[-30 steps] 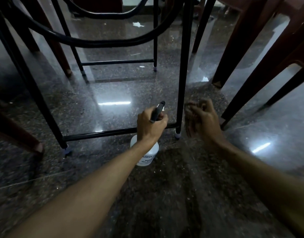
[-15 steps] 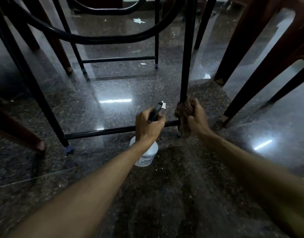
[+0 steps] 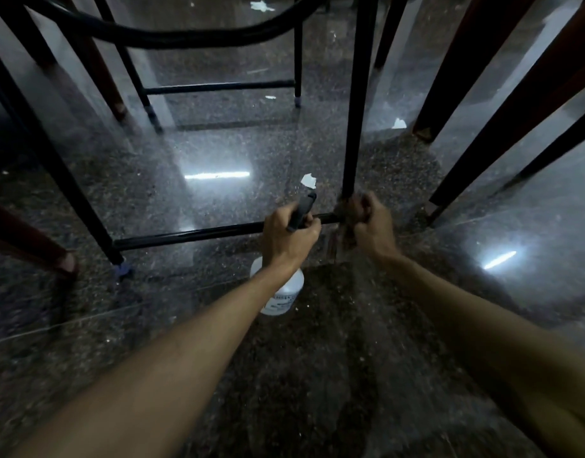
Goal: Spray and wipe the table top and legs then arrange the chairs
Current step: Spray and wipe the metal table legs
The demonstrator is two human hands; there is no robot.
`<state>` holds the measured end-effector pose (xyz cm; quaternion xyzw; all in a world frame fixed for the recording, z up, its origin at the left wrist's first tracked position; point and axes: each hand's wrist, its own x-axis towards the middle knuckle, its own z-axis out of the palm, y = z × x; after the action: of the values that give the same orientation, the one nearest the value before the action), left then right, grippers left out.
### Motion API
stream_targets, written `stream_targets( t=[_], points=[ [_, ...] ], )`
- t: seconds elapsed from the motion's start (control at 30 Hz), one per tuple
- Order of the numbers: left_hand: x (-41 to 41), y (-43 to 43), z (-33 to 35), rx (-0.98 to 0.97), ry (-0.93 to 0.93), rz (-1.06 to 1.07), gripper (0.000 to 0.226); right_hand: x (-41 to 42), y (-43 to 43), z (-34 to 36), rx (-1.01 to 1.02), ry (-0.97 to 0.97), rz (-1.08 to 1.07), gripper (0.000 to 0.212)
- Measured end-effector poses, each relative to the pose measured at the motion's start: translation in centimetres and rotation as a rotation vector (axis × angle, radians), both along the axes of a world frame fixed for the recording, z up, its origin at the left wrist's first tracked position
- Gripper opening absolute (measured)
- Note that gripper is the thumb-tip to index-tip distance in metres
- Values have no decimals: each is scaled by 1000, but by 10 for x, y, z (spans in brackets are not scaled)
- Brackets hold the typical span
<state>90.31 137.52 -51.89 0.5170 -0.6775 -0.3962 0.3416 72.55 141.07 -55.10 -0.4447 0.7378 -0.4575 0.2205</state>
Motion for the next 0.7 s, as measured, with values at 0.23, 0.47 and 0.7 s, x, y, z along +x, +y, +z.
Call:
stream_targets(
  t=[0.23,0.47,0.7],
  points=[
    [-4,16,-25,96,-81,-39,28,-16,41,-13,44,88,-162,38],
    [-19,26,-25,152,-115,0,41,-9,31,14,-175,78,-275,50],
    [4,15,-24,95,-91,25,38,17,14,1,-213,541,-11,49]
  ],
)
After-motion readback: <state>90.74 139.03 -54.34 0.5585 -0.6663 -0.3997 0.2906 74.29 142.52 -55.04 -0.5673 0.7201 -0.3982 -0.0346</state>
